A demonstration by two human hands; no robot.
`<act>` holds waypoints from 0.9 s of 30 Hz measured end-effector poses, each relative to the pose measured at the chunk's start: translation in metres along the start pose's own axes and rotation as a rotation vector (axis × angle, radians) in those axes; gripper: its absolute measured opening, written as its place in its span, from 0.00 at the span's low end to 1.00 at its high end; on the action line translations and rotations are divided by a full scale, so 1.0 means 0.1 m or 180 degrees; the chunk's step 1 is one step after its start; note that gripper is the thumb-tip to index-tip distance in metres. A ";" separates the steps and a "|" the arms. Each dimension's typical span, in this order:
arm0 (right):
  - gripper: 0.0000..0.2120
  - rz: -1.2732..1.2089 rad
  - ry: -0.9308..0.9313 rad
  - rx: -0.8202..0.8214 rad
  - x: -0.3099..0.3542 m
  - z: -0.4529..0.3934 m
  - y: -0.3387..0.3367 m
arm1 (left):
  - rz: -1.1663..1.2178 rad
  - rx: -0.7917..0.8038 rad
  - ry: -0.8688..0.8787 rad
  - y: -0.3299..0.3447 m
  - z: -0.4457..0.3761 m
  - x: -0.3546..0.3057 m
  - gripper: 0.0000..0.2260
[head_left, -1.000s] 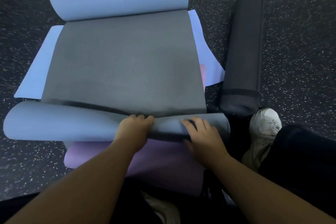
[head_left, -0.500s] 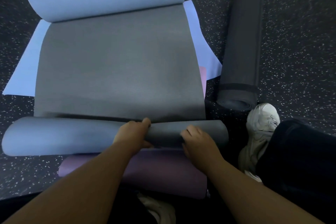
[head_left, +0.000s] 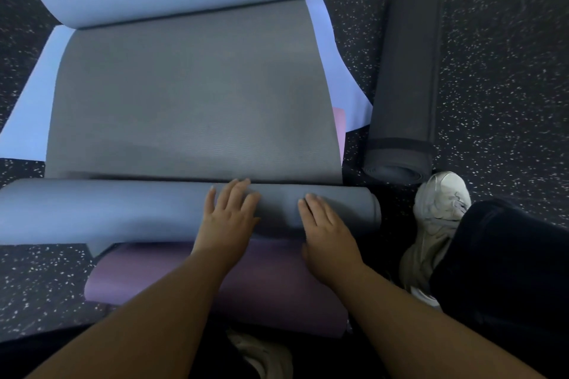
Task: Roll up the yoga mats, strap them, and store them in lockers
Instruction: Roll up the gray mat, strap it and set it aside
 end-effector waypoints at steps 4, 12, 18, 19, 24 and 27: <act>0.37 0.0028 0.0075 0.0525 -0.05 -0.14 -0.12 | -0.0035 -0.0092 0.0124 0.10 0.07 -0.10 0.21; 0.42 -0.0072 0.0101 0.0700 -0.08 -0.29 -0.22 | -0.0571 0.0809 0.0179 0.39 0.18 -0.08 0.38; 0.39 -0.0068 0.0065 0.0526 -0.07 -0.31 -0.27 | -0.0634 0.1295 0.0007 0.35 0.04 -0.05 0.46; 0.38 -0.0070 0.0062 0.0426 -0.07 -0.29 -0.27 | -0.0564 0.1289 -0.0035 0.34 0.02 -0.06 0.48; 0.36 0.0078 0.0035 -0.0239 0.00 -0.16 -0.14 | -0.0518 0.1686 -0.0140 0.28 -0.14 -0.06 0.49; 0.39 0.0245 0.0131 -0.0156 -0.02 -0.10 0.01 | -0.0432 0.1842 -0.0100 0.21 -0.27 -0.02 0.49</act>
Point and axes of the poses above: each hand's wrist, its own z-axis away from the middle knuckle, its own y-axis out of the palm, x = y × z, the point moved 2 cm from there along -z, towards the middle knuckle, and after that the axes turned 8 degrees about x, right-handed, at the moved point
